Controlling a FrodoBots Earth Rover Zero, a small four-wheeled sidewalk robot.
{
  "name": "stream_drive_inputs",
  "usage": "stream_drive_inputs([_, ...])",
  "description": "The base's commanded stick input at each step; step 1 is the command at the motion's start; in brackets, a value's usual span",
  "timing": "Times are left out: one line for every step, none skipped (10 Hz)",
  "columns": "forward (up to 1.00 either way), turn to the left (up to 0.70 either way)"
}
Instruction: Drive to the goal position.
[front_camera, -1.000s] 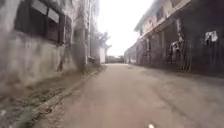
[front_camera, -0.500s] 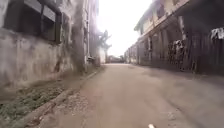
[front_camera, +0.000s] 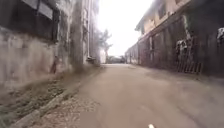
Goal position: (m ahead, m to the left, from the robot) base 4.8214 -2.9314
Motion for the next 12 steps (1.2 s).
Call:
stream_drive_inputs([0.5, -0.1])
stream_drive_inputs([0.5, 0.0])
stream_drive_inputs([0.5, 0.0])
stream_drive_inputs([0.5, 0.0])
stream_drive_inputs([0.5, 0.0])
stream_drive_inputs([0.5, 0.0])
stream_drive_inputs([0.5, 0.0])
stream_drive_inputs([0.5, 0.0])
stream_drive_inputs([0.5, 0.0])
stream_drive_inputs([0.5, 0.0])
stream_drive_inputs([0.5, 0.0])
stream_drive_inputs([0.5, 0.0])
